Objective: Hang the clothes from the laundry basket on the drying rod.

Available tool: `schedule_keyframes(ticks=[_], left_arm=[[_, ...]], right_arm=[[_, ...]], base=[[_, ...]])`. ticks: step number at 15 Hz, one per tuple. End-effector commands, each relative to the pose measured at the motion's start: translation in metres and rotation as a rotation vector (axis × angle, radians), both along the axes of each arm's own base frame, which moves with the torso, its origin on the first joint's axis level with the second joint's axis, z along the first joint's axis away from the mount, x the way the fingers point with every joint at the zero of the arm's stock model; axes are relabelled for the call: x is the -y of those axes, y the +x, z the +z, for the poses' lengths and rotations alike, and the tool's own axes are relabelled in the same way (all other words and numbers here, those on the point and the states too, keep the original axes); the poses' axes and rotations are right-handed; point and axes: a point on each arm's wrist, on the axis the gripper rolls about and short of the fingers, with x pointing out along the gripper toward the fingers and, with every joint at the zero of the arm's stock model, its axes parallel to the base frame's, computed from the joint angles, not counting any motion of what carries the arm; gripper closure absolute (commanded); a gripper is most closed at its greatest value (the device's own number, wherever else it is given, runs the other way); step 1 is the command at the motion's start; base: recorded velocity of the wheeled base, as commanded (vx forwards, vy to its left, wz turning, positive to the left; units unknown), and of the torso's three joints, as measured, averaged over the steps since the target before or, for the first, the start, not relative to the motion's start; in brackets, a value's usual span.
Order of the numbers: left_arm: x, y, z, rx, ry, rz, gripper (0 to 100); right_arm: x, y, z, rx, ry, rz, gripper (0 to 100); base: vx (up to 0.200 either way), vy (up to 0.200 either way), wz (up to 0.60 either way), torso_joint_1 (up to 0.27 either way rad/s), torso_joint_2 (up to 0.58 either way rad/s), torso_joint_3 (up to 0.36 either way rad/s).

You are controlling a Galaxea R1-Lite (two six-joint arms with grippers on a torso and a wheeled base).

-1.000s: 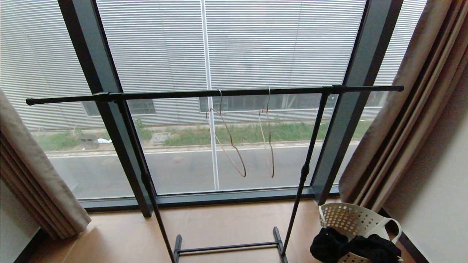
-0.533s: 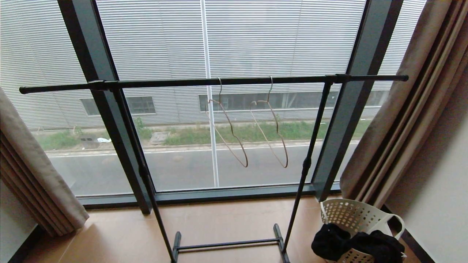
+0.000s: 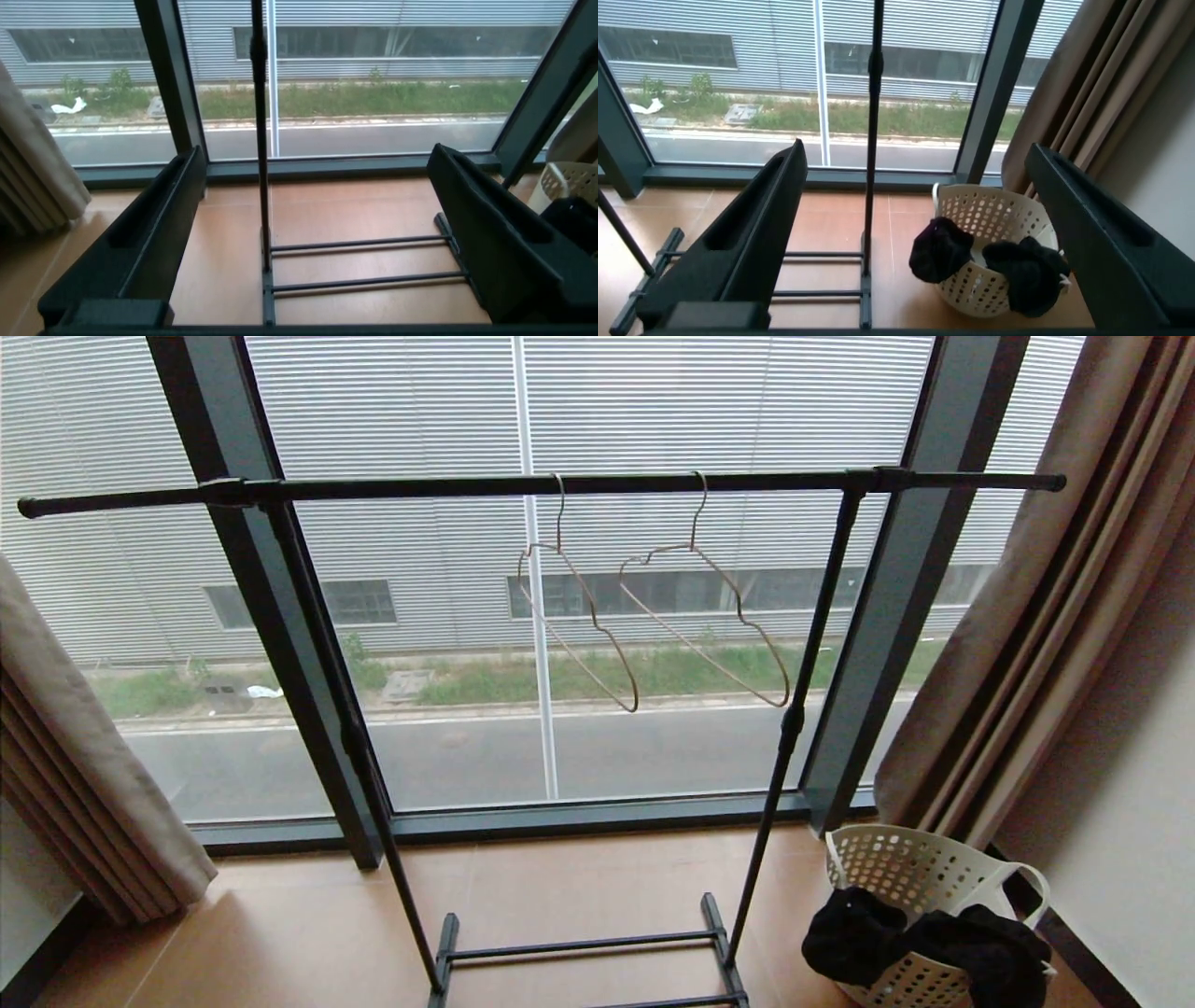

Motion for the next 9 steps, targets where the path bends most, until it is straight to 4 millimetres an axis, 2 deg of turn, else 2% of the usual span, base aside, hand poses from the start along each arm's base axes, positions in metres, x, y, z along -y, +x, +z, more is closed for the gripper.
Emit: schedule_keyframes(ticks=[1, 7, 9], left_arm=[[0.0, 0.0001, -0.0001, -0.002, -0.001, 0.001, 0], [0.0, 0.0001, -0.0001, -0.002, 0.001, -0.001, 0], [0.0, 0.0001, -0.0001, -0.002, -0.001, -0.001, 0]], right_arm=[[0.0, 0.0, 0.0, 0.0, -0.001, 0.001, 0], [0.0, 0.0, -0.0002, -0.001, -0.001, 0.001, 0], [-0.0001, 0.0, 0.0, 0.0, -0.002, 0.004, 0]], base=[[0.0, 0.0, 0.0, -0.217, 0.55, 0.325], [0.0, 0.0, 0.0, -0.194, 0.52, 0.321], [0.0, 0.0, 0.0, -0.105, 0.31, 0.205]])
